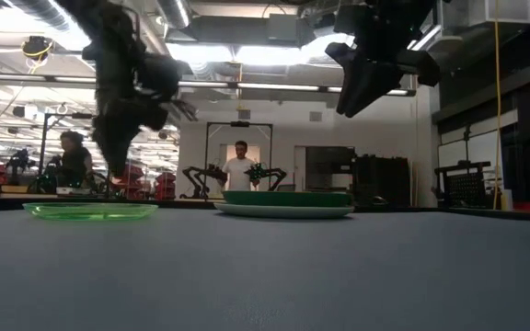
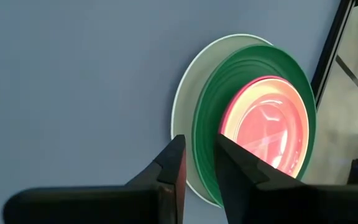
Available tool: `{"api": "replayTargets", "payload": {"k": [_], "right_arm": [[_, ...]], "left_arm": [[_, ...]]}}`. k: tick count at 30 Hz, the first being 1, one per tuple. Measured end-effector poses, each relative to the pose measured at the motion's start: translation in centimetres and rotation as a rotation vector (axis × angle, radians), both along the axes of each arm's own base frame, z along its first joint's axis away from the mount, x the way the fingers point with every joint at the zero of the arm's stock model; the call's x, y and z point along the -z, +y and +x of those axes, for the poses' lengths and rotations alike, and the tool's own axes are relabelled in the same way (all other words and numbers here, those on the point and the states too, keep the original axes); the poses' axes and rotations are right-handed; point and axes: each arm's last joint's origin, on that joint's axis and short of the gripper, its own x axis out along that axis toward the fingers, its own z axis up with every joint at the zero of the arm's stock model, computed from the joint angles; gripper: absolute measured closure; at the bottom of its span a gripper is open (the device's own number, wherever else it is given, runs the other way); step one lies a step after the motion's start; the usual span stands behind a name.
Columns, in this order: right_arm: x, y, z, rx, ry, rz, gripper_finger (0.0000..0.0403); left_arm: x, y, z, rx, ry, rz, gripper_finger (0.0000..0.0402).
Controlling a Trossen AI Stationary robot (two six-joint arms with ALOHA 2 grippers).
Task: Stack plastic plates
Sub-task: Stack the left light green plate on top of the light pink plate
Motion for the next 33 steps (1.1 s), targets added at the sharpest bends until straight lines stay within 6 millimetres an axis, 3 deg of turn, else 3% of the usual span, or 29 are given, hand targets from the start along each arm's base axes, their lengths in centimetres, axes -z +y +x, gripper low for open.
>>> {"api": "replayTargets", "payload": {"k": [5,12,33], "right_arm": [[0.0,0.0,0.0,0.001,-0.001,0.000,0.0329],[0.0,0.0,0.0,0.000,0.000,0.001,0.0329],[0.0,0.0,0.0,-0.002,0.000,0.004,0.0329]], "left_arm": [[2.0,-0.3,-1.3,-0.024,0.017,-0.078,0.0276],[4.0,-0.6,-2.2,-0.042,0.008,-0.106,0.0271],[6.3,-1.2,-2.7,-0.106,-0.056,-0.127,0.0271]]}}
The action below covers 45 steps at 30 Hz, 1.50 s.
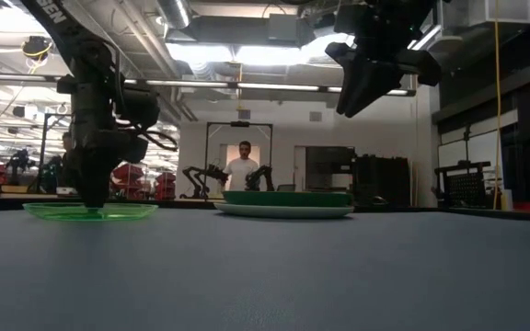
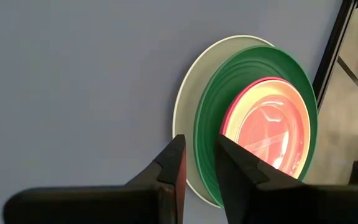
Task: Stack plastic plates
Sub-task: Stack the left light green plate on top of the light pink plate
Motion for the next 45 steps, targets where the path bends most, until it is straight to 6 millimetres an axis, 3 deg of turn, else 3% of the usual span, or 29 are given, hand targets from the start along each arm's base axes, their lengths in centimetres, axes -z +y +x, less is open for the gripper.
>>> {"api": "replayTargets", "payload": {"k": [5,18,30,45], "right_arm": [[0.0,0.0,0.0,0.000,0.000,0.000,0.0329],[0.0,0.0,0.0,0.002,0.001,-0.003,0.0329],[0.1,0.0,-0.1,0.001,0.016,-0.002,0.0329],[-0.7,3.7,-2.4,-0.061,0.109,-0.053,0.0329]], "left_arm": [[0.0,0.0,0.0,0.000,-0.003,0.003,0.0280],[0.1,0.1,0.0,-0.009,0.015,0.023,0.0357],[0.1,0.1,0.0,-0.008,0.001,0.011,0.0398],[0.1,-0.5,0.5,0.000,-0.056,-0.068,0.0401]]}}
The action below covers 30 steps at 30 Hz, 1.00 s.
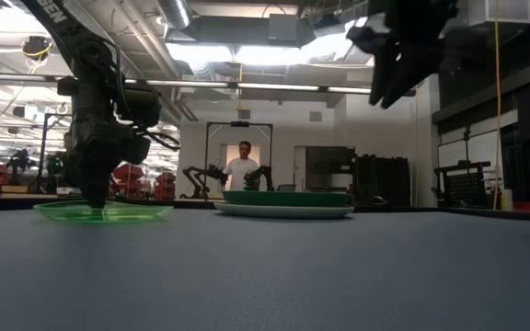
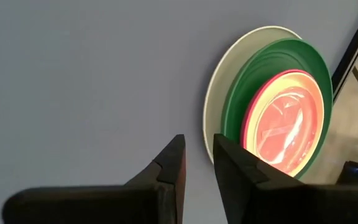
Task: Stack plastic plates
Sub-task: Stack the left light green plate on top of the light pink plate
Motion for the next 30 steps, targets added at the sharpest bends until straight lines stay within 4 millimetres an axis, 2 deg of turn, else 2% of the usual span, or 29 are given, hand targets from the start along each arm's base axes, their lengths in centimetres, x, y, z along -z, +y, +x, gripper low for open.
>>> {"api": "replayTargets", "payload": {"k": [6,12,22,26,30], "right_arm": [[-1.6,1.3,-2.1,-0.015,-0.027,0.009,0.0329],[-3.1,2.0,-4.4,-0.010,-0.065,0.039,0.0329],[-4.3,1.8,-6.0,-0.005,-0.112,0.036,0.0329],[-4.3,1.7,-6.0,-0.005,-0.110,0.016,0.0329],[-4.3,1.7,-6.0,-0.004,-0.113,0.009,0.0329]], "left_arm": [[-0.4,-1.0,1.2,0.011,-0.021,-0.020,0.0401],[-2.6,-1.8,3.7,0.047,-0.089,-0.002,0.0401],[-9.9,-2.0,8.6,-0.063,-0.296,0.019,0.0401],[-13.2,-1.5,9.8,-0.121,-0.385,0.042,0.0401],[-15.6,-0.7,10.2,-0.193,-0.452,0.080,0.0401]]}}
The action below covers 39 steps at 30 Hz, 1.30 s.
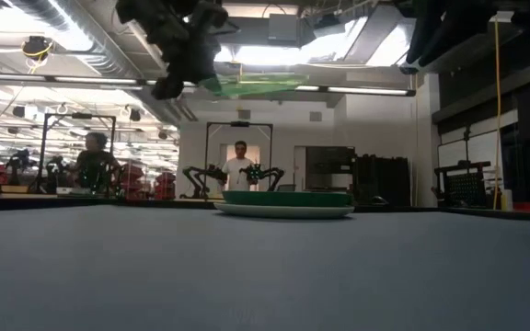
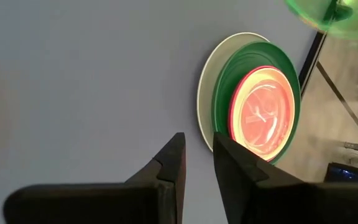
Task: Stack plastic plates
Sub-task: Stack the left light green plate on top of the light pink plate
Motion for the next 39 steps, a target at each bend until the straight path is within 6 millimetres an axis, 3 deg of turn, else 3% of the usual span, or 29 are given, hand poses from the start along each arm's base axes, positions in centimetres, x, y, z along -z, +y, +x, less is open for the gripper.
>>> {"api": "replayTargets", "payload": {"k": [9,13,26,39], "right_arm": [[0.0,0.0,0.0,0.001,-0.005,-0.001,0.0329],[0.0,0.0,0.1,0.000,-0.004,-0.001,0.0329],[0.0,0.0,0.1,0.000,-0.004,-0.002,0.0329],[0.0,0.0,0.1,0.000,-0.007,-0.001,0.0329]], "left_arm": [[-2.2,3.5,0.5,-0.201,-0.213,0.033,0.0401],[-1.4,5.7,1.5,-0.268,-0.274,0.031,0.0402],[6.0,11.9,3.3,-0.392,-0.171,-0.056,0.0401],[10.6,13.6,4.2,-0.451,-0.096,-0.133,0.0401]]}}
